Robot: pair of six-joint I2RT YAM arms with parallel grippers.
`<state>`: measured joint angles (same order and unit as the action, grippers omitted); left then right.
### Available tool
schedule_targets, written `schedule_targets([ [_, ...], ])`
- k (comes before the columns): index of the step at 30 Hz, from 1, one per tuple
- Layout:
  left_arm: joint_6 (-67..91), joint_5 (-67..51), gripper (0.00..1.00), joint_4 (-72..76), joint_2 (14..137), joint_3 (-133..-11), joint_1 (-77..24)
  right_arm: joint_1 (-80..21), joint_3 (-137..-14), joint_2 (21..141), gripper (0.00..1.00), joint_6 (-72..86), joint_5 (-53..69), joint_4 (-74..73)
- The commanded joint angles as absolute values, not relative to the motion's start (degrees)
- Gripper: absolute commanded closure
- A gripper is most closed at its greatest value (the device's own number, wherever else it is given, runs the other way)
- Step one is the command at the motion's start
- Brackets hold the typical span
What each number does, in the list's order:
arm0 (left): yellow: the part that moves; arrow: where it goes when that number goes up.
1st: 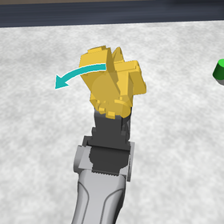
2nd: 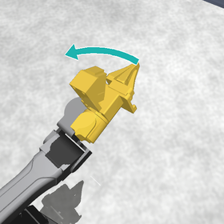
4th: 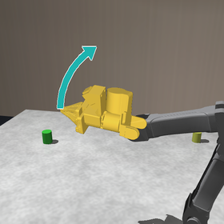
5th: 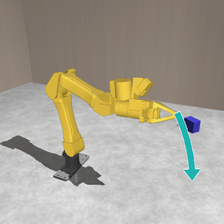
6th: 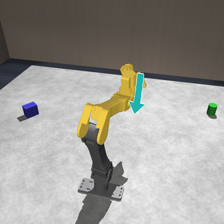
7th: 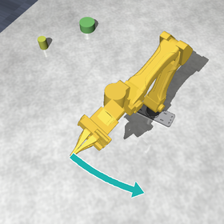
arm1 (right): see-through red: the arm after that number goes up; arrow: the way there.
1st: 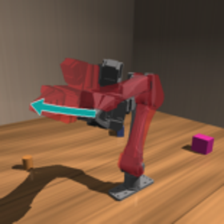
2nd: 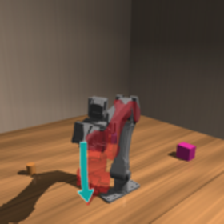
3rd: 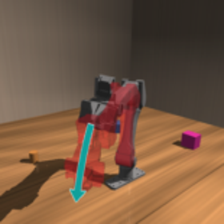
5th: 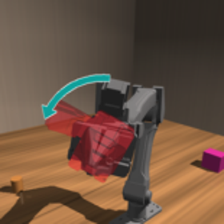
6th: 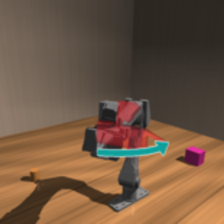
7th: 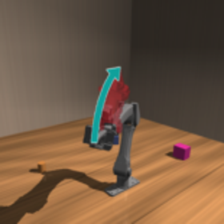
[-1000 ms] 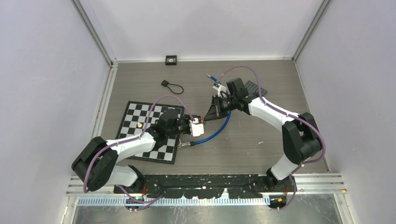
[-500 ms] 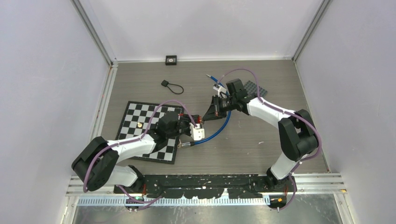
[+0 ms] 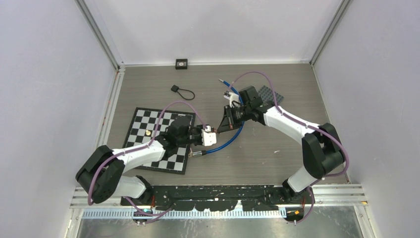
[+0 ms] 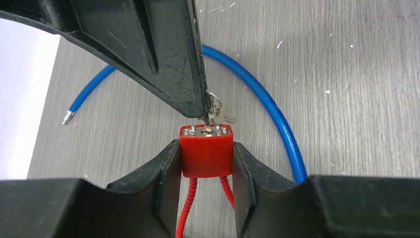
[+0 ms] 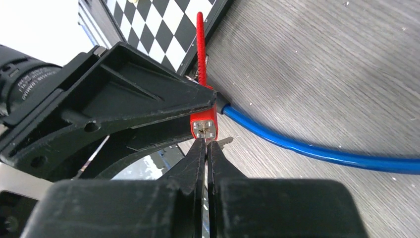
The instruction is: Unlock with the key
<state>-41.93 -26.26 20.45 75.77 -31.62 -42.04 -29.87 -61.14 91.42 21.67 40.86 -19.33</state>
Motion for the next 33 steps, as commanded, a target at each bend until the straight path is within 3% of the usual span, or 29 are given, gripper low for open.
schedule_targets([
  [1, -37.6, -34.8, 1.00, 23.9, 74.8, -34.9, -43.1, -32.5, -61.9, 86.3, 0.99, 15.2, 36.2, -15.3],
  [17, -43.0, -20.8, 1.00, 31.8, 76.4, -32.6, -43.1, -26.6, -64.4, 88.3, 0.99, 25.7, 40.5, -15.1],
  [26, -46.1, -22.4, 1.00, 38.2, 76.8, -29.7, -43.1, -25.2, -63.4, 87.7, 1.00, 27.9, 44.1, -13.2],
  [33, -41.8, -32.5, 1.00, 43.2, 75.1, -26.7, -40.0, -25.0, -63.8, 83.5, 1.00, 20.7, 47.1, -17.1],
])
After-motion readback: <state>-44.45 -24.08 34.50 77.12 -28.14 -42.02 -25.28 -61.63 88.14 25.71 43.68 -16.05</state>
